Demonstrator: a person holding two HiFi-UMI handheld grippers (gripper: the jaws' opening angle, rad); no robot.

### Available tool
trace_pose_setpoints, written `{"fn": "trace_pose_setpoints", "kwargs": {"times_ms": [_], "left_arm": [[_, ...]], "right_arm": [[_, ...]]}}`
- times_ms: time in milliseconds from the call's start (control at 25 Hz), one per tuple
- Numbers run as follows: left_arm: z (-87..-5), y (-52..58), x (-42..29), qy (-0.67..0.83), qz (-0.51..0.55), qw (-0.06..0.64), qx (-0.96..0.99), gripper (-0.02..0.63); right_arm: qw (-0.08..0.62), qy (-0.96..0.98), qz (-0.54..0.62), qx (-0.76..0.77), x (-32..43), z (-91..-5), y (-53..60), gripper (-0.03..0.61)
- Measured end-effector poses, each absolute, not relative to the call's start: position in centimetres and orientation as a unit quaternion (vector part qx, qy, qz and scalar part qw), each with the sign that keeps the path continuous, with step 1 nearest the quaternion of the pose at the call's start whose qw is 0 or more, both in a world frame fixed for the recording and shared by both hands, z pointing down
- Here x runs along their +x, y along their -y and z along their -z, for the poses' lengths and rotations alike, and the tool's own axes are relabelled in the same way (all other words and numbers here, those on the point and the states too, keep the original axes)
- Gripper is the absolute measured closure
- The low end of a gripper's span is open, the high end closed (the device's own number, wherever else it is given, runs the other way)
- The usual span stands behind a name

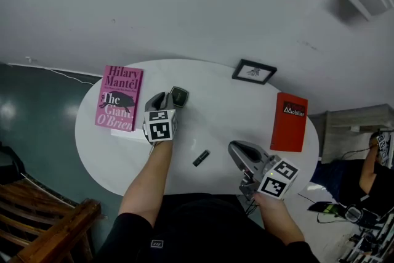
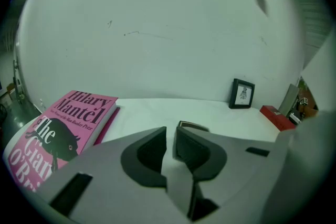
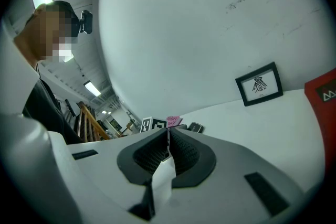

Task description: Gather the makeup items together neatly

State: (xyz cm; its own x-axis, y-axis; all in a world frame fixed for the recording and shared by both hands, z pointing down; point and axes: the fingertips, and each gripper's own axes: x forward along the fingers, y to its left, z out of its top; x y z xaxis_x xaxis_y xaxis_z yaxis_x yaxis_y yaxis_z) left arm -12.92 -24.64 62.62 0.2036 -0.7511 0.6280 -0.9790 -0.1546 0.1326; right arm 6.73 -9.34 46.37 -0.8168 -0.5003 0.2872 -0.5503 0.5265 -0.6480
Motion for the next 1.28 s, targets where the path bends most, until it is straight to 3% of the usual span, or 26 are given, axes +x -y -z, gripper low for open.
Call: {"fn": "trace_pose_setpoints", "kwargs": {"times_ms": [280, 480, 720, 1040, 1280], "left_arm": [[-63.6, 24.3, -10.7, 0.561, -0.234, 0.261, 0.750, 0.373], [-63.3, 24.4, -7.4, 0.490, -0.277, 0.178, 0.807, 0.253], [-65.0, 24.3, -5.9, 0.381, -0.340, 0.127, 0.850, 0.238], [-65.7, 24.2, -7.0, 0.375, -0.361, 0.138, 0.843, 0.262], [-65.6, 23.6, -9.6, 0.466, -0.353, 0.188, 0.789, 0.264]], "right_arm": [[0.028, 0.865, -0.386, 0.318, 7.9, -46.7, 9.1, 0.541], [0.025, 0.863, -0.389, 0.320, 7.7, -46.9, 8.6, 0.541], [0.023, 0.859, -0.390, 0.332, 8.5, -47.0, 8.0, 0.541], [0.020, 0.857, -0.391, 0.335, 8.9, -47.0, 7.6, 0.541], [0.020, 0.857, -0.393, 0.332, 8.5, -47.0, 7.3, 0.541]]}}
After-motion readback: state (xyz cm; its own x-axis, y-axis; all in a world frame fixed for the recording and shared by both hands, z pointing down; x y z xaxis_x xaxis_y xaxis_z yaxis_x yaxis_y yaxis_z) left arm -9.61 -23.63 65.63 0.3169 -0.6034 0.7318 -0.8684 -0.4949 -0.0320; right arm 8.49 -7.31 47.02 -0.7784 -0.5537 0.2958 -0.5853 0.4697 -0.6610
